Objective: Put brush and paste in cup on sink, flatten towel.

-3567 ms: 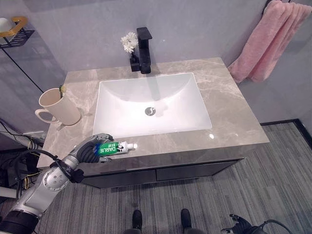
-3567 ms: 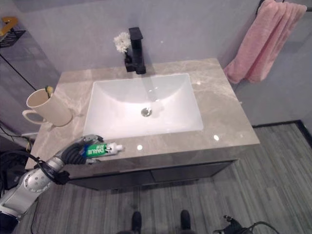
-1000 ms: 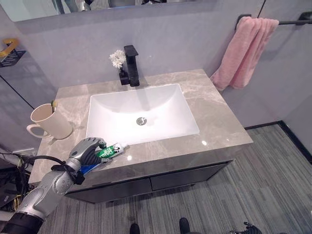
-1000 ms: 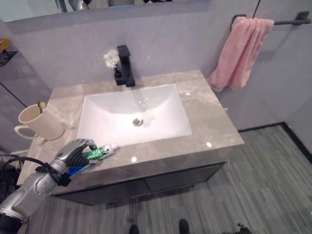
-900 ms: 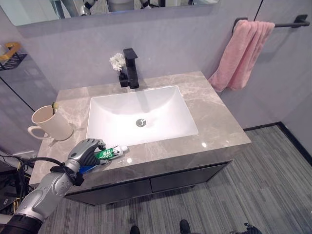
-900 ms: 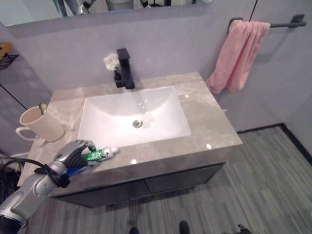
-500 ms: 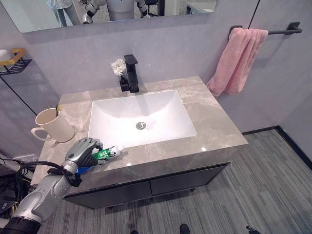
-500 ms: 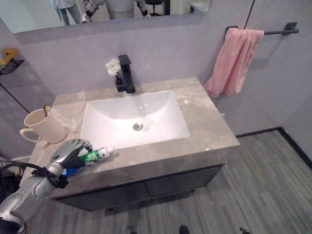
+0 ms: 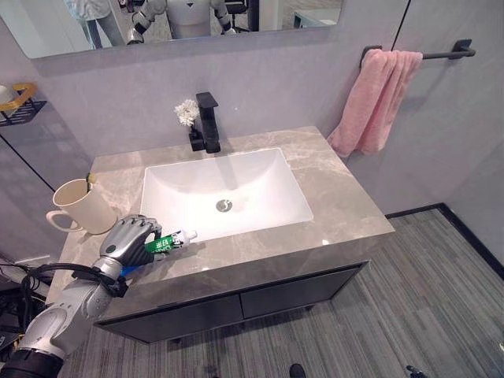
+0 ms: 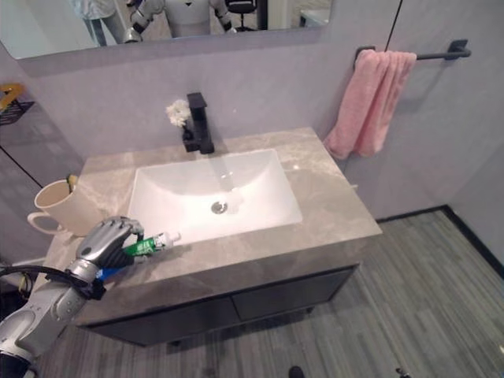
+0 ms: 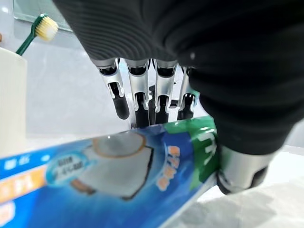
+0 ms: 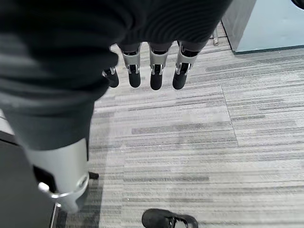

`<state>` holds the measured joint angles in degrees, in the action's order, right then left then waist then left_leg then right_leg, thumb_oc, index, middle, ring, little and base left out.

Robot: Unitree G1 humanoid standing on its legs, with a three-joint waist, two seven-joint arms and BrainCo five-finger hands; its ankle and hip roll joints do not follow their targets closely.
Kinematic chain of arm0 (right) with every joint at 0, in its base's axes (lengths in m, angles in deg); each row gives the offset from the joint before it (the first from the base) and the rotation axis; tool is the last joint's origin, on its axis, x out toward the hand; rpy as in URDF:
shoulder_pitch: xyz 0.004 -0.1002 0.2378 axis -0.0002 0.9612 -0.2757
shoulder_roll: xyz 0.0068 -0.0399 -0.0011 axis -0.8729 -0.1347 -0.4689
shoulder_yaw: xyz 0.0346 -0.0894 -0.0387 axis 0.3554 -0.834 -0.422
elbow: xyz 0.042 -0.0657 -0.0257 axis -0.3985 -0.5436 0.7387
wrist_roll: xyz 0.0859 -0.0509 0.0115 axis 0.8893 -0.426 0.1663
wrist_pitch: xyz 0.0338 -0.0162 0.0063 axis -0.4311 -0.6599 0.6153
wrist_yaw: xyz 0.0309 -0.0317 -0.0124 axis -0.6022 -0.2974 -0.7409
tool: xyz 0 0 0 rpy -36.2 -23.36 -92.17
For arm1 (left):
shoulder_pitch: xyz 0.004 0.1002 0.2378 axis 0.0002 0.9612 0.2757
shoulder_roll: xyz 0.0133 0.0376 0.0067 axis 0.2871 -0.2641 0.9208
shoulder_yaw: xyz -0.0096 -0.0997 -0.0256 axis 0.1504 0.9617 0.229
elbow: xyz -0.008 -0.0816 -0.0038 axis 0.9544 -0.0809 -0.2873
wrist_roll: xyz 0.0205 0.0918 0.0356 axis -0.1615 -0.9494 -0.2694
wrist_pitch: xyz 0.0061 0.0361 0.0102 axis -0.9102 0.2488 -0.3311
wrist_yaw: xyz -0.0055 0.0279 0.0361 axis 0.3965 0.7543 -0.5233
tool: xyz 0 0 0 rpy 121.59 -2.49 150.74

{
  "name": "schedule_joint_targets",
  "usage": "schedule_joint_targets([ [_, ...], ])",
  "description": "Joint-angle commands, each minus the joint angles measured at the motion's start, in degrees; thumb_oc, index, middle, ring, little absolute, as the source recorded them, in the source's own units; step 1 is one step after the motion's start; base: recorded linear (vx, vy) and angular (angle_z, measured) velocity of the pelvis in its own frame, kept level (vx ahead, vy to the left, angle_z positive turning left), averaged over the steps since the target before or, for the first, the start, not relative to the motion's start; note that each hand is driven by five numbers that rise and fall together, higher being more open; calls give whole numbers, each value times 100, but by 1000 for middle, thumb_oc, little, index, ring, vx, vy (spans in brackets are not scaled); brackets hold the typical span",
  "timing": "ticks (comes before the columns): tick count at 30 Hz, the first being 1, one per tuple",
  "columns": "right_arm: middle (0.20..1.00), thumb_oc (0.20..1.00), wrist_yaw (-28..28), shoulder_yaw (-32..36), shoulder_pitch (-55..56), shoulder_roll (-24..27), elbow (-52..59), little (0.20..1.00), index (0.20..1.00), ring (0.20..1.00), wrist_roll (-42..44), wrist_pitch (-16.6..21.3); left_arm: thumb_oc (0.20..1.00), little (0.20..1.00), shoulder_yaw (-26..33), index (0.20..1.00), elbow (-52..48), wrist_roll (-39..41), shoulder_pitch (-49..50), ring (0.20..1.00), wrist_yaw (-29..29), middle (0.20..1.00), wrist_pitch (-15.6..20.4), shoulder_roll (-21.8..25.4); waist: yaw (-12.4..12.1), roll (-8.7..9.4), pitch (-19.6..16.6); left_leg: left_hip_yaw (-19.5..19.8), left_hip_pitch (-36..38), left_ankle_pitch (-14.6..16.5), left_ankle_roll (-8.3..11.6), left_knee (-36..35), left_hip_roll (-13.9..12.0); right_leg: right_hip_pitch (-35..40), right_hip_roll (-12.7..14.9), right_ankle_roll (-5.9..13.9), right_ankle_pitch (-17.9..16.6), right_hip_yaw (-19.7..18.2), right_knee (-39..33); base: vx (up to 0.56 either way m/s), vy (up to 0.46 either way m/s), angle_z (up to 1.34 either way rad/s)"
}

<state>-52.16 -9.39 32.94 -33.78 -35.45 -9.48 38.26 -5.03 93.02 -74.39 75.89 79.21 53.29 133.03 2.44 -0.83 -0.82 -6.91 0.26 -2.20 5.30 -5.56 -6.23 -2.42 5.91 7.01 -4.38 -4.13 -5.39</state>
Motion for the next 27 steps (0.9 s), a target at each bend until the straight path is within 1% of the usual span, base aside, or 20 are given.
schedule_joint_targets([
  [1, 1000, 1000, 348, 82, -127, 99, 110, 1000, 1000, 1000, 191, 194, 200, 200, 516, 200, -208, -220, -618, 200, 528, 200, -69, 547, 70, 260, -168, -78, 266, 323, 151, 56, -194, -106, 529, 493, -83, 225, 39, 0, 0, 0],
  [7, 1000, 1000, 614, 291, -110, 252, 517, 1000, 1000, 1000, 210, 282, 200, 200, 438, 200, -87, -499, -723, 200, 731, 200, -85, 680, 102, 257, -175, -102, 295, 336, 147, 56, -198, -112, 527, 501, -88, 202, 39, 0, 0, 0],
  [8, 1000, 1000, 756, 410, -97, 363, 772, 1000, 1000, 1000, 148, 331, 200, 200, 452, 200, -103, -623, -762, 200, 797, 200, -106, 750, 112, 253, -180, -108, 300, 340, 142, 56, -197, -114, 524, 502, -84, 194, 39, 0, 0, 0],
  [10, 1000, 1000, 815, 465, -67, 391, 901, 1000, 1000, 1000, 107, 334, 200, 200, 453, 200, -71, -695, -759, 200, 844, 200, -100, 749, 117, 248, -179, -111, 306, 344, 141, 56, -198, -113, 523, 506, -85, 189, 39, 0, 0, 0],
  [12, 1000, 1000, 1030, 697, -24, 554, 1382, 1000, 1000, 1000, 44, 397, 200, 200, 474, 200, -10, -875, -816, 200, 981, 200, -147, 839, 153, 229, -186, -120, 318, 351, 138, 56, -198, -119, 523, 512, -84, 176, 39, 0, 0, 0],
  [16, 1000, 1000, 1262, 981, 75, 737, 1909, 1000, 1000, 1000, -113, 432, 200, 200, 549, 200, 9, -979, -879, 200, 1097, 200, -194, 905, 172, 208, -193, -137, 341, 360, 134, 56, -193, -109, 526, 519, -82, 179, 39, 2, 0, -1],
  [18, 1000, 1000, 1393, 1130, 141, 840, 2250, 1000, 1000, 1000, -300, 412, 200, 200, 610, 200, 8, -1037, -892, 200, 1143, 200, -197, 934, 185, 189, -199, -140, 359, 365, 128, 56, -191, -102, 527, 520, -76, 171, 39, 14, 2, -6],
  [20, 1000, 1000, 1576, 1359, 231, 1046, 2804, 1000, 1000, 1000, -648, 400, 200, 200, 754, 200, -15, -1134, -943, 200, 1230, 200, -246, 1003, 214, 169, -214, -150, 382, 373, 125, 56, -191, -95, 523, 519, -69, 163, 39, 18, 2, -7],
  [24, 1000, 1000, 1705, 1485, 278, 1203, 3206, 1000, 1000, 1000, -1032, 344, 200, 200, 771, 200, -17, -1191, -1040, 200, 1270, 200, -255, 1031, 219, 145, -210, -148, 390, 379, 123, 56, -191, -88, 517, 518, -65, 155, 39, 6, 1, -5],
  [26, 1000, 1000, 1891, 1636, 287, 1427, 3656, 1000, 1000, 1000, -1493, 312, 200, 200, 773, 200, 14, -1255, -1168, 200, 1313, 200, -275, 1086, 254, 130, -222, -154, 402, 387, 118, 56, -191, -87, 516, 517, -64, 145, 39, 0, 0, 0],
  [27, 1000, 1000, 1916, 1786, 367, 1553, 4284, 1000, 1000, 1000, -1882, 225, 200, 200, 870, 200, -57, -1341, -1184, 200, 1314, 200, -312, 1107, 251, 118, -218, -157, 407, 394, 112, 56, -193, -87, 513, 510, -57, 144, 39, 0, 0, 0],
])
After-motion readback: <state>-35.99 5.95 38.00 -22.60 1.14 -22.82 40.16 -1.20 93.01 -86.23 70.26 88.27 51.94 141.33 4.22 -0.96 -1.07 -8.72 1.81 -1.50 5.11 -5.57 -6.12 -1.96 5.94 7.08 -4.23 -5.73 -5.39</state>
